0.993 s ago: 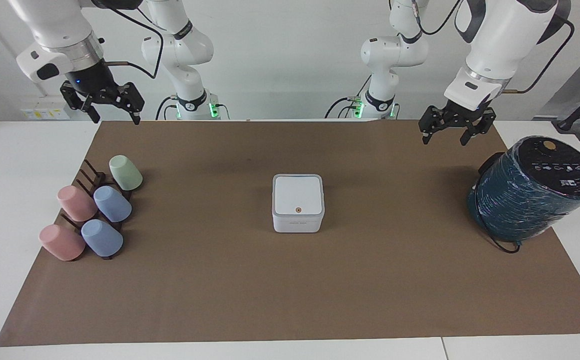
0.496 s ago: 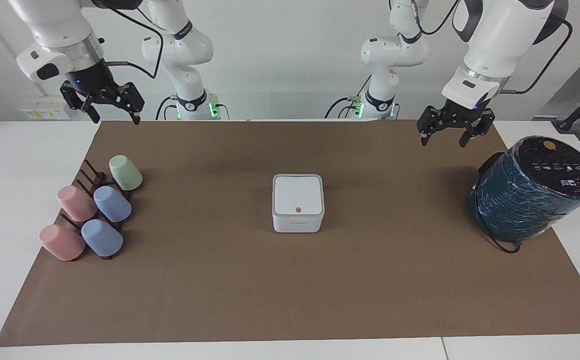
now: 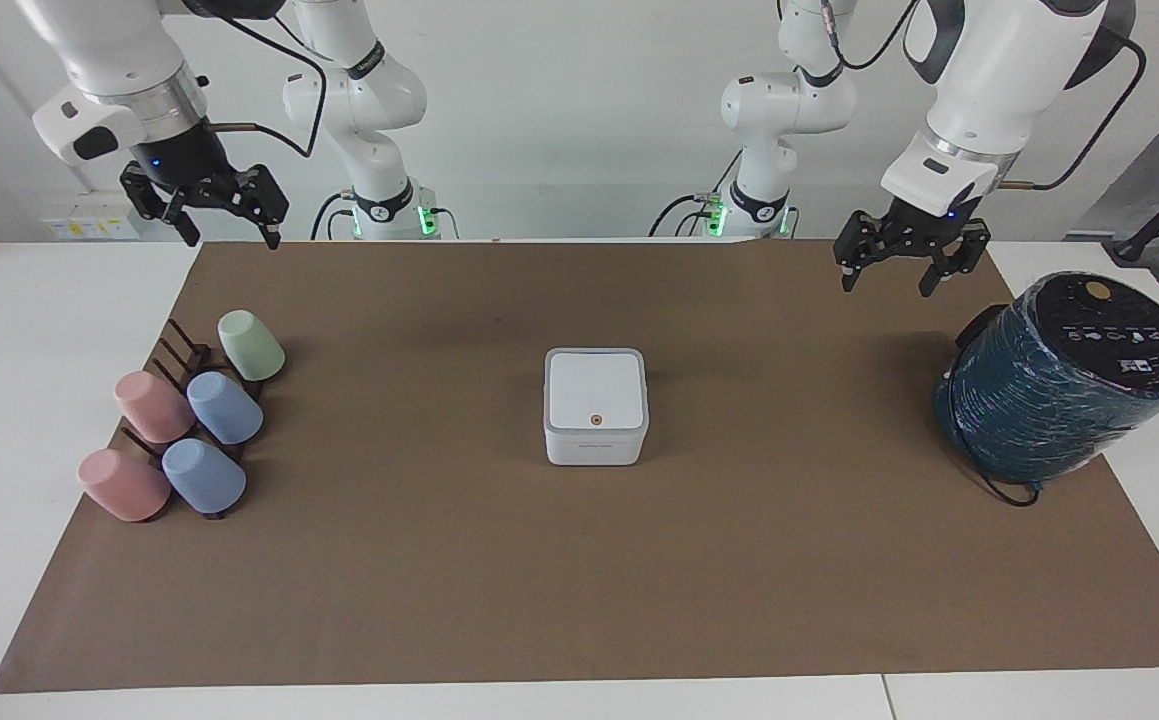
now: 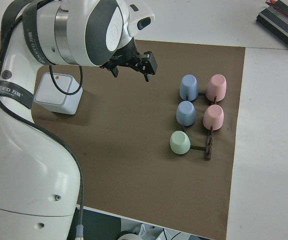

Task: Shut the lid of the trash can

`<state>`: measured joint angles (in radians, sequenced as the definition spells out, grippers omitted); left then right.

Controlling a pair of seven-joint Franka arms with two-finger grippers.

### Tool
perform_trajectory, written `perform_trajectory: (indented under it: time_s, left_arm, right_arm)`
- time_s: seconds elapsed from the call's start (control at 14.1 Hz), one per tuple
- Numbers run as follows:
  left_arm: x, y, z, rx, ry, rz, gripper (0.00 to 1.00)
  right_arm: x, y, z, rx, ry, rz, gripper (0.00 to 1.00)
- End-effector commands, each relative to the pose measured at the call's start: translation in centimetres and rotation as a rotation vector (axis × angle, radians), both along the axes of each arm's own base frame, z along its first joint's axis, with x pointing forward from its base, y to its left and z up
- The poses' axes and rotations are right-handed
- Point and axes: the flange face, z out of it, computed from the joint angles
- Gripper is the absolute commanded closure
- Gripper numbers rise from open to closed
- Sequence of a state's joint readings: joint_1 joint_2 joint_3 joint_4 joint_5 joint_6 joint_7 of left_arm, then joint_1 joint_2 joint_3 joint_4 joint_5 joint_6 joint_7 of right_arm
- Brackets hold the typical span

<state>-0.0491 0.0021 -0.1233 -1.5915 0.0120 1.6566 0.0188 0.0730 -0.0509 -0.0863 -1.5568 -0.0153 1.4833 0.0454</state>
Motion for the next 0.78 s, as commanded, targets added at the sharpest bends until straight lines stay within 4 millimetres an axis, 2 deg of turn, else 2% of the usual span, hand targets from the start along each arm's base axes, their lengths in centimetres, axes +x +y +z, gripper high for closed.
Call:
perform_trajectory:
  time_s: [0.0, 0.71]
  left_arm:
    - [-0.4, -0.1, 0.18, 0.011, -0.01, -0.001, 0.0]
    - [-0.49, -0.09, 0.07, 0.009, -0.004, 0.048, 0.0]
  right_arm:
    - [-0.13, -0.11, 0.32, 0.007, 0.007, 0.025, 0.0]
    - [-0.13, -0.11, 0.25, 0.007, 0.008, 0.025, 0.0]
